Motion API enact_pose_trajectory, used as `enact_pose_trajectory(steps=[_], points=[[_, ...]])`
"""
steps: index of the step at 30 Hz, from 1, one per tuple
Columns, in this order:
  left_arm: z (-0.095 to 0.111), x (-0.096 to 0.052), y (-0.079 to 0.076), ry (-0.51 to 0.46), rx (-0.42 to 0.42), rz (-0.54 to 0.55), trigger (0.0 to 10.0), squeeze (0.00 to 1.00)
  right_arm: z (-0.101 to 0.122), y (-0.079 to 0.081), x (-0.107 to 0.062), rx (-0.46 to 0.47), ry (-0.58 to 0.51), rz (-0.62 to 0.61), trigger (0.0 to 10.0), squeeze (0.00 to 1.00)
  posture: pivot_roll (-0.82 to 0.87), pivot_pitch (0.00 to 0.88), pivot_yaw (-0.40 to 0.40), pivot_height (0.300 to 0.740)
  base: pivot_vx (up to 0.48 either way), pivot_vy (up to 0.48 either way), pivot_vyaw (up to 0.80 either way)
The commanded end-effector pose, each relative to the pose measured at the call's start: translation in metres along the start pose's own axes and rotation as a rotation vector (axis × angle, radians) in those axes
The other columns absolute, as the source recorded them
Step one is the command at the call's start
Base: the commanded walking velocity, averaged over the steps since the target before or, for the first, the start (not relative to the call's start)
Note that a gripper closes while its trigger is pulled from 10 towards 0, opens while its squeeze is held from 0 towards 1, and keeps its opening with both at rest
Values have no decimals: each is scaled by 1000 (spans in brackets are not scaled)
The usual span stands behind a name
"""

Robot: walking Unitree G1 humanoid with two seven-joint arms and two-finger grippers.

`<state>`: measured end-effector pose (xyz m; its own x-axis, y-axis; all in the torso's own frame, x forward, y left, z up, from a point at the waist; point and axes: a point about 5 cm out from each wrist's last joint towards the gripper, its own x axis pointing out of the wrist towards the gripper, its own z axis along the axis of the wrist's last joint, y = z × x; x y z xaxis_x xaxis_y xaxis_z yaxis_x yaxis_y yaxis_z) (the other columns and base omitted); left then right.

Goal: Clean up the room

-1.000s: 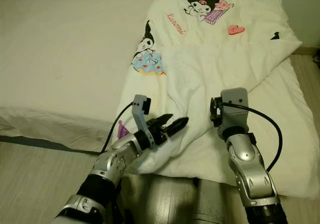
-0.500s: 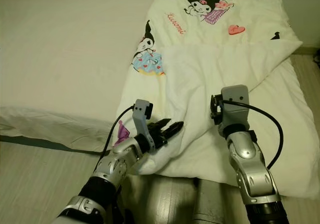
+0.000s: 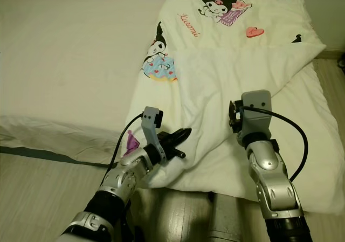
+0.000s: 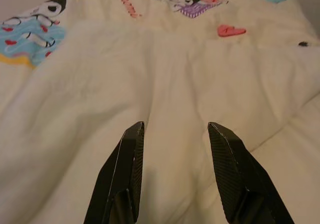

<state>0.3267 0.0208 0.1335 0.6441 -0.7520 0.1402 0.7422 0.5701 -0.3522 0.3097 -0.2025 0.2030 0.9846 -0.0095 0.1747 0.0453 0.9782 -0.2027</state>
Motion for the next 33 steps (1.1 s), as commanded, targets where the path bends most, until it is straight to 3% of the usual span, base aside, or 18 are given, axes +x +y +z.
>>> enact_pose_trajectory(steps=[1,2,4,6,8,10,12,16,26,27,32,33], points=[[-4,5,-18,4,27,-102,0,0,-1,-5,0,-3,-5,-20,10000,0,-134,352,96,551,0,0,0],[-4,2,-24,10,71,-159,0,0,4,-8,3,2,-23,-32,10000,0,-134,352,96,551,0,0,0],[-4,2,-24,10,71,-159,0,0,4,-8,3,2,-23,-32,10000,0,-134,352,96,551,0,0,0],[-7,-9,-40,25,192,-277,0,0,19,-18,11,22,-77,-72,10000,0,-131,352,97,551,0,0,0],[-7,-9,-40,25,192,-277,0,0,19,-18,11,22,-77,-72,10000,0,-131,352,97,551,0,0,0],[-15,-20,-56,36,311,-367,0,0,35,-26,18,43,-134,-104,10000,0,-128,351,94,551,0,0,0],[-15,-20,-56,36,311,-367,0,0,35,-26,18,43,-134,-104,10000,0,-128,351,94,551,0,0,0],[-27,-27,-72,28,390,-394,0,0,48,-28,27,50,-175,-100,10000,0,-130,351,84,551,0,0,0],[-24,-30,-81,3,471,-460,0,0,45,-24,31,52,-167,-83,10000,0,-127,350,85,551,0,0,0],[-24,-31,-84,4,504,-493,10000,0,44,-25,31,53,-164,-83,10000,0,-127,350,85,551,0,0,0],[-24,-33,-89,2,533,-538,10000,0,42,-26,31,54,-158,-85,10000,0,-127,350,85,551,0,0,0],[-24,-34,-91,-3,537,-551,10000,1000,42,-27,32,54,-155,-86,10000,0,-127,350,85,551,0,0,0]])
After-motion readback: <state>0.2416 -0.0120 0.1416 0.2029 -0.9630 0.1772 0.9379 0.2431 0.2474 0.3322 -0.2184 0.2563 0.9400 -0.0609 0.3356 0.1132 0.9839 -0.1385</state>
